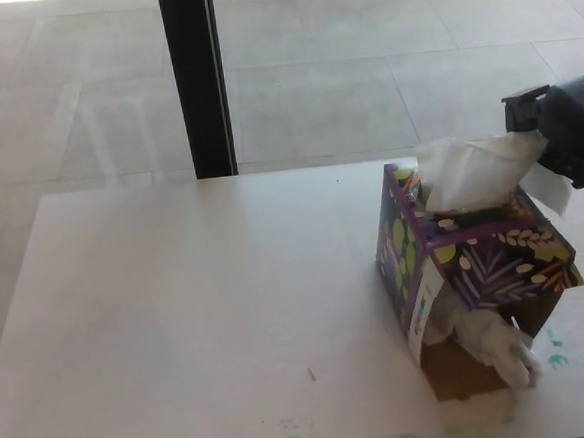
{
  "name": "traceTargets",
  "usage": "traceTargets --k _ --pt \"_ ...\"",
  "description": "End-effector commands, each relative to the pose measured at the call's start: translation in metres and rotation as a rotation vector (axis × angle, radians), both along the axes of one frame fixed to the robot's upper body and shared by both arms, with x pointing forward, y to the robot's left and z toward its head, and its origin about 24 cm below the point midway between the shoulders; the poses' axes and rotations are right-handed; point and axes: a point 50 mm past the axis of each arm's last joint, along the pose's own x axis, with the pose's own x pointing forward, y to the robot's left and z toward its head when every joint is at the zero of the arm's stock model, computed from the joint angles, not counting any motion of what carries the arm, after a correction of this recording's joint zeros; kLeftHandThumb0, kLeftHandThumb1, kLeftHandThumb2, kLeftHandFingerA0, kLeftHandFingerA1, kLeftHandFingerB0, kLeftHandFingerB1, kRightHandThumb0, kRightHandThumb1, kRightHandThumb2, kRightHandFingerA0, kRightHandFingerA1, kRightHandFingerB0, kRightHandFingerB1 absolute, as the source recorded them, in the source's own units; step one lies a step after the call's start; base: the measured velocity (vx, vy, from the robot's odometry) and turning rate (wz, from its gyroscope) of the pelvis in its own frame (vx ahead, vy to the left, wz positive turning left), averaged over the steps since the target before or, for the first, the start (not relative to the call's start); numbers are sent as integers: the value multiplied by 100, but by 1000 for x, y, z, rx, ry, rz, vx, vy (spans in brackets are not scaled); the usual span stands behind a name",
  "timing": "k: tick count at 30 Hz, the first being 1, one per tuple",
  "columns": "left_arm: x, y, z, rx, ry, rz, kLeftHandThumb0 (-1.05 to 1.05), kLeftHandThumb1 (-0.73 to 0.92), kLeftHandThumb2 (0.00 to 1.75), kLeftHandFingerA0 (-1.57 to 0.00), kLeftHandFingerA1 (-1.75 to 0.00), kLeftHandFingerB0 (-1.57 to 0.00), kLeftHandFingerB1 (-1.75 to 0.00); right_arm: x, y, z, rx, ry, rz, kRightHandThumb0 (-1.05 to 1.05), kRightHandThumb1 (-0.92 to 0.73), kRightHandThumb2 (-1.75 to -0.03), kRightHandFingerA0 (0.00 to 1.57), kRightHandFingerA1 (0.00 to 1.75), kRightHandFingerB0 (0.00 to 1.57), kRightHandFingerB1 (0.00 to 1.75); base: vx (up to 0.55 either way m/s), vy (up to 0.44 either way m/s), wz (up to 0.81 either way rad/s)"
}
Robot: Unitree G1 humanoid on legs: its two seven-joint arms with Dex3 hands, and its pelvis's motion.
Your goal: The robot uses its right hand to pull out a tissue from the tissue box kept in the middle of the desk and put it on the right side
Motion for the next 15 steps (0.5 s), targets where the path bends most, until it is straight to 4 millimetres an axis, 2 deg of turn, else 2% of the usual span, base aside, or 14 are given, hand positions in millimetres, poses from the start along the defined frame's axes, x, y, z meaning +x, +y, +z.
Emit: traceTargets --k 1,2,3,4,5,6,8,9,10,11,12,13,14,15 --pt "-3 8 8 34 -7 -21 -81 72 120 -85 -111 -69 -106 -2 0 9 1 -60 49 -25 -67 -95 90 170 76 133 0 0 0" --pt "-3 8 7 26 -4 -8 -91 92 70 -78 -126 -57 -124 -2 -1 12 -16 -78 42 -26 -72 -90 91 170 78 122 0 0 0" --pt "-3 8 7 25 -4 -7 -91 92 70 -78 -126 -57 -124 -2 -1 13 -18 -80 42 -26 -72 -90 91 170 78 122 0 0 0" --pt "-3 8 7 44 1 -17 -84 73 120 -83 -112 -66 -105 -1 -2 21 -40 -114 54 -28 -59 -110 118 131 86 107 0 0 0" --pt "-3 8 7 36 -4 -7 -88 92 71 -75 -127 -58 -122 0 -3 30 -51 -120 33 -20 -60 -94 91 175 73 139 0 0 0" --pt "-3 8 7 32 -7 -3 -88 92 71 -75 -127 -58 -122 0 -4 34 -55 -121 24 -20 -60 -94 91 175 73 139 0 0 0" --pt "-3 10 8 31 -10 15 -81 71 119 -85 -112 -70 -106 2 -4 45 -55 -137 22 -21 -56 -86 108 160 87 96 0 0 0" --pt "-3 10 8 25 -12 16 -84 72 118 -83 -112 -68 -106 2 -5 53 -48 -148 16 -21 -63 -87 92 168 82 100 0 0 0" --pt "-4 11 8 19 -8 21 -89 92 69 -75 -127 -58 -124 2 -5 62 -32 -188 26 -18 -62 -96 94 167 80 124 0 0 0" --pt "-4 11 8 15 -7 24 -85 72 118 -83 -112 -68 -107 2 -6 68 -20 -211 31 -17 -61 -97 95 167 83 124 0 0 0" --pt "-4 10 7 13 -5 17 -89 92 71 -76 -127 -58 -124 3 -8 79 -12 -229 17 -20 -58 -98 112 159 88 123 0 0 0" --pt "-5 11 8 17 -3 15 -84 73 119 -83 -111 -67 -105 4 -8 86 1 -231 10 -18 -66 -98 94 173 80 129 0 0 0" --pt "-5 11 8 17 -2 16 -84 73 119 -83 -111 -66 -105 3 -9 94 9 -244 12 -18 -55 -103 113 165 86 130 0 0 0" --pt "-6 11 8 18 1 18 -89 92 70 -78 -125 -57 -123 3 -10 98 13 -256 12 -17 -60 -107 94 174 79 140 0 0 0"
